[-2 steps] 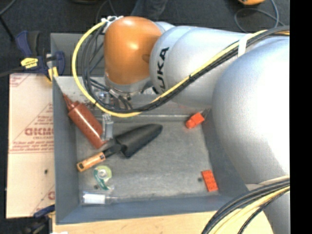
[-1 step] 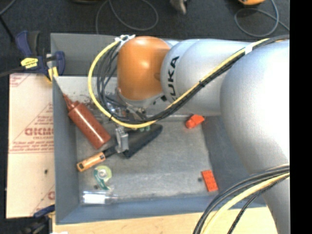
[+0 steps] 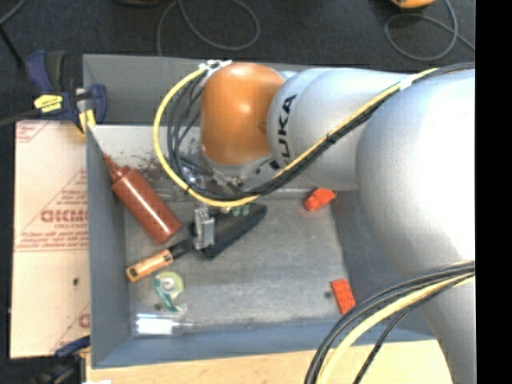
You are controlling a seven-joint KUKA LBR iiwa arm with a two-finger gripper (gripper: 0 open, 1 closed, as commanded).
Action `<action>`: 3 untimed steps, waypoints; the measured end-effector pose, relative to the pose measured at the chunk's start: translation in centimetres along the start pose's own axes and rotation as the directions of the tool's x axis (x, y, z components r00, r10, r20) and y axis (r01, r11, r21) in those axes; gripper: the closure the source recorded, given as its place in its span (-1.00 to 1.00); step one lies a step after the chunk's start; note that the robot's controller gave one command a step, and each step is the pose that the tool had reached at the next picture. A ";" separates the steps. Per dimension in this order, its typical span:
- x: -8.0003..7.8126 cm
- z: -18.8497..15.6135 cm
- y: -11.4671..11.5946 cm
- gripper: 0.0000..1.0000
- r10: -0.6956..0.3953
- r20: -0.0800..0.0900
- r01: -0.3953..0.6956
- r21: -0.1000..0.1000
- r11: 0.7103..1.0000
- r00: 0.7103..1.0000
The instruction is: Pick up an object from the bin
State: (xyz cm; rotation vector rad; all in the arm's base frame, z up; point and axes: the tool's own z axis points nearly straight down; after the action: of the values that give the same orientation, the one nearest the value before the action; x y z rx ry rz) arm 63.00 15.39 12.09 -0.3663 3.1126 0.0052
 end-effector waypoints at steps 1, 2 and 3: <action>1.7 1.2 -1.8 -1.00 -0.118 0.001 0.118 0.003 0.993 0.993; 5.5 5.0 -8.3 1.00 -0.194 0.003 0.194 0.002 0.981 0.981; 5.5 5.0 -8.3 1.00 -0.193 0.003 0.193 0.002 0.981 0.981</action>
Offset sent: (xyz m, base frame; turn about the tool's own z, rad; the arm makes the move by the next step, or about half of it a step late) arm -0.0354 -0.0907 -0.0509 -0.2004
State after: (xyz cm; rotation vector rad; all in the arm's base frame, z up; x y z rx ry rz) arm 59.58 6.08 7.05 -0.6654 3.0589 0.0026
